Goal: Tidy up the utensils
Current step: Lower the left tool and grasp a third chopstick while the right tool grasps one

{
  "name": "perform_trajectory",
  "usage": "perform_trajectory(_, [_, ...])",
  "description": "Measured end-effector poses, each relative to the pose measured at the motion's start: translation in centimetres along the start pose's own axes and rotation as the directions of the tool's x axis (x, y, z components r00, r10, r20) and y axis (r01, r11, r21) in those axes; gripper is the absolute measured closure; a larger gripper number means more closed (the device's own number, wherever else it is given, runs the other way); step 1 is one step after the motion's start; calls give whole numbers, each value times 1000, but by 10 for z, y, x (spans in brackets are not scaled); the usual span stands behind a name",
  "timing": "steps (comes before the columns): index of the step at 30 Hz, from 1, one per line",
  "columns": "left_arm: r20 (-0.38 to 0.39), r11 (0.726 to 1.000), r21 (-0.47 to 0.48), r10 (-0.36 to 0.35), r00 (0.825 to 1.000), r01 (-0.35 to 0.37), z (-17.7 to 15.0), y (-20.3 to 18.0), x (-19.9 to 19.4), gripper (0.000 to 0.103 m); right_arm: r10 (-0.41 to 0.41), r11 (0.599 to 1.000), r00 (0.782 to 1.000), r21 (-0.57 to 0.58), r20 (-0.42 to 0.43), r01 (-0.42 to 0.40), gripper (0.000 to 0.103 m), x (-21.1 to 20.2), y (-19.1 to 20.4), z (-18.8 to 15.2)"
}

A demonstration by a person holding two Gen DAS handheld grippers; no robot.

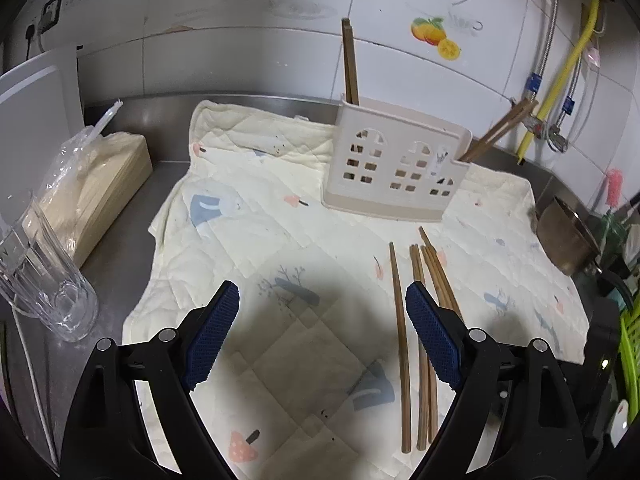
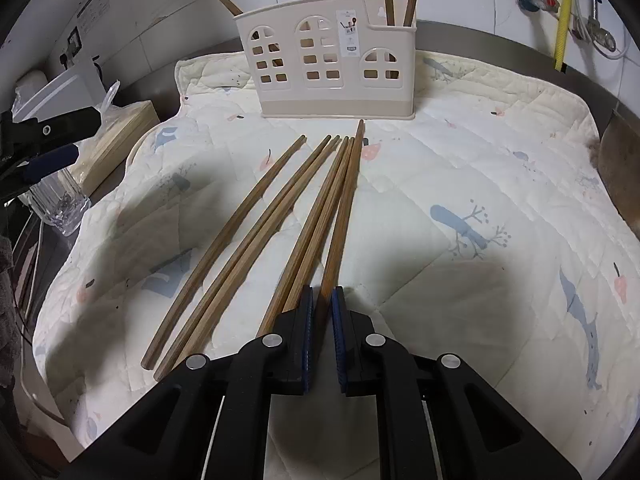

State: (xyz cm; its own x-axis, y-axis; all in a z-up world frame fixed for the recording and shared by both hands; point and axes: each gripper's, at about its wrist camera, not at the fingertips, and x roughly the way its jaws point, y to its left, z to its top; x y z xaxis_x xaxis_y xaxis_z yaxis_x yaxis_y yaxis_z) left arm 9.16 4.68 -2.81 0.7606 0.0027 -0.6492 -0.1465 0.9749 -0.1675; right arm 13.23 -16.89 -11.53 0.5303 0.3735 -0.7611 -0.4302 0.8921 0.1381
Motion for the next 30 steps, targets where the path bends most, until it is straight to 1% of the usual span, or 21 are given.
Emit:
perform_trajectory(7, [-59,999,6,-39,997,40,-21,-5,12,20,-24,1000,999,12,25,24,96,-12,-14,-5])
perform_trajectory(9, [-84,998,8,-59,995,60,-28,-9,17,24,-27,1000,999,17,28,26,96,-16,-20,-6])
perform_trajectory(11, [-106,997,15,-78,991,80,-35,-15,22,33,-33,999,999,21,28,33,96,-17,-25,-8])
perform_trajectory(13, [-132,994,25,-100,986,105,-43,-23,27,37,-32,999,999,25,26,32,96,-18,-29,-10])
perform_trajectory(15, [-156,991,28,-123,980,129,-50,-30,32,44,-25,999,999,28,23,25,96,-19,-32,-13])
perform_trajectory(17, [-180,988,28,-145,973,152,-54,-36,37,59,-23,999,999,28,24,22,96,-19,-32,-14])
perform_trajectory(18, [-193,986,30,-155,969,163,-57,-39,40,62,-21,999,1000,27,23,20,96,-19,-32,-14])
perform_trajectory(20, [-212,984,32,-167,963,178,-62,-45,45,72,-17,1000,1000,26,23,17,96,-20,-32,-16])
perform_trajectory(22, [-227,982,32,-173,958,185,-65,-49,50,75,-14,1000,1000,26,23,13,95,-20,-32,-17])
perform_trajectory(26, [-245,980,30,-183,952,196,-68,-53,57,84,-9,1000,1000,29,26,9,95,-21,-32,-18])
perform_trajectory(30, [-253,982,26,-173,952,185,-68,-53,63,87,-8,1000,1000,30,27,7,95,-21,-33,-18])
